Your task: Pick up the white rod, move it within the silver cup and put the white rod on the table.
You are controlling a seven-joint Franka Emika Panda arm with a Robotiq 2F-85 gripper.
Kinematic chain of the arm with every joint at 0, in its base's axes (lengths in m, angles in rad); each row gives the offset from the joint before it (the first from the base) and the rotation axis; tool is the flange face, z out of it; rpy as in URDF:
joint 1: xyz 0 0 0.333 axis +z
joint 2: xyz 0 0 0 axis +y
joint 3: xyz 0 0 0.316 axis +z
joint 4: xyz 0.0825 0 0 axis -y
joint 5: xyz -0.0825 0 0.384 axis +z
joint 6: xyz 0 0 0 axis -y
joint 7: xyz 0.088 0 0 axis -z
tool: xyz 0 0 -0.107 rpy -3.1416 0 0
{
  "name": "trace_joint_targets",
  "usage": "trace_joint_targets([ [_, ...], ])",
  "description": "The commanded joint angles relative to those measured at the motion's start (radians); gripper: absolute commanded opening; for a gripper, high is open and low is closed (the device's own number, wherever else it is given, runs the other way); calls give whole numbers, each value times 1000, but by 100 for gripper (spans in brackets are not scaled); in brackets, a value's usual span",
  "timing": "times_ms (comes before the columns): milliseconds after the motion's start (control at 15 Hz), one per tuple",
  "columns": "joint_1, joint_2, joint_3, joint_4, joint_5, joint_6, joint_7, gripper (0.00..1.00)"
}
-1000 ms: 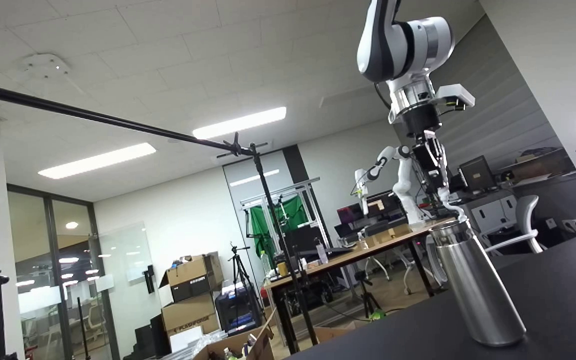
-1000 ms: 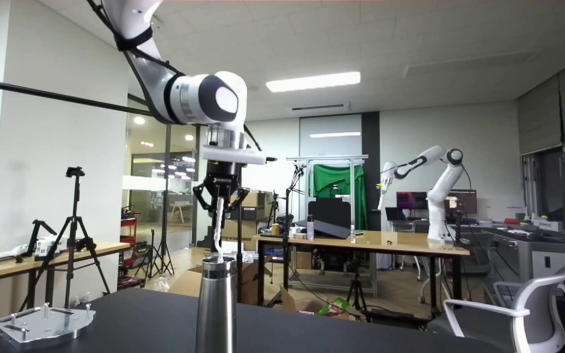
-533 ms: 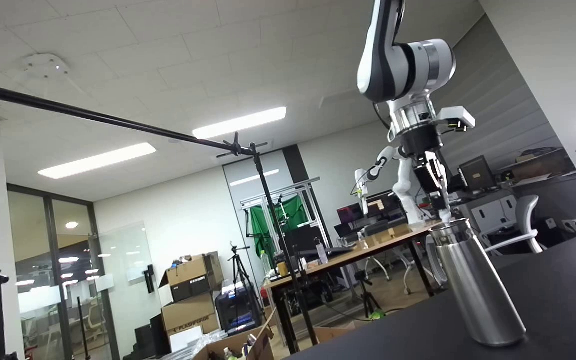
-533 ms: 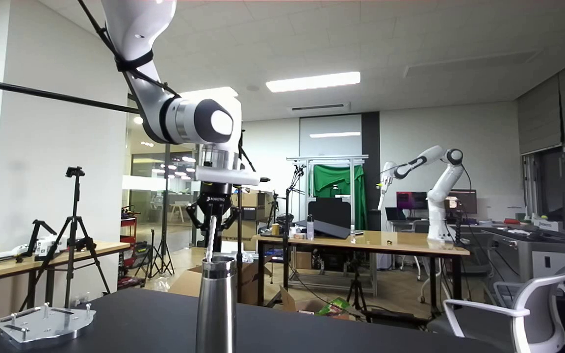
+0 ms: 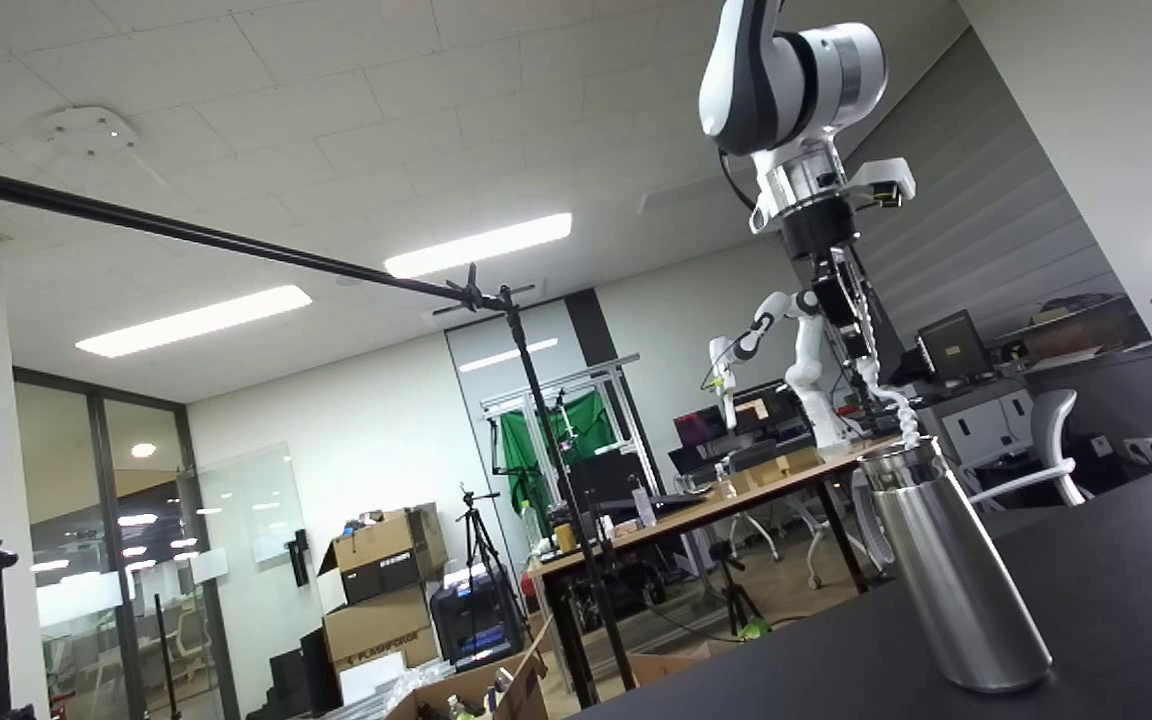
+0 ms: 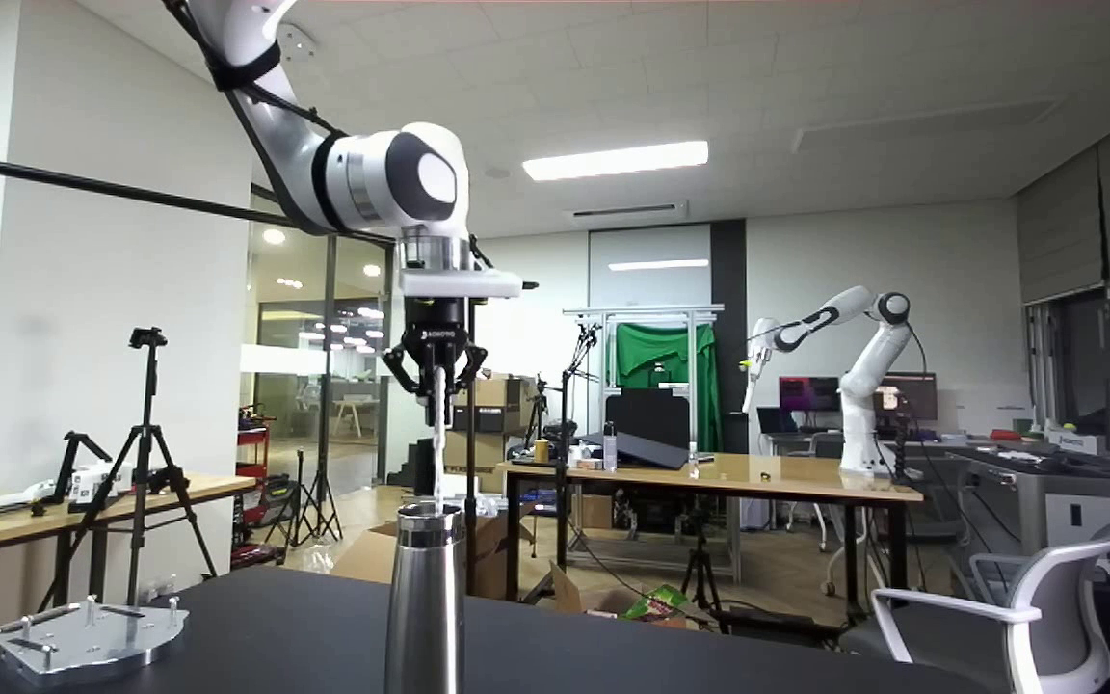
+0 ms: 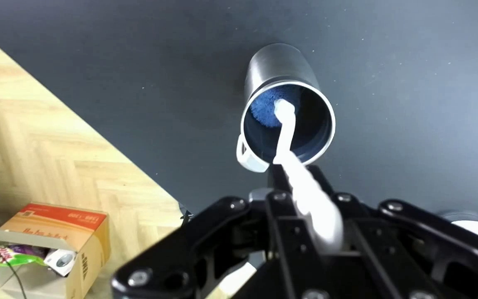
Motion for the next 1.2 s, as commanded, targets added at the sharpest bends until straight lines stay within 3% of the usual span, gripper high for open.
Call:
trace_joint_targets([
  [0, 7, -24, -13, 3, -33, -28, -5, 4],
  [600, 31, 101, -22, -71, -188, 45, 107, 4],
  [1133, 39, 3, -9, -18, -179, 3, 86, 4],
])
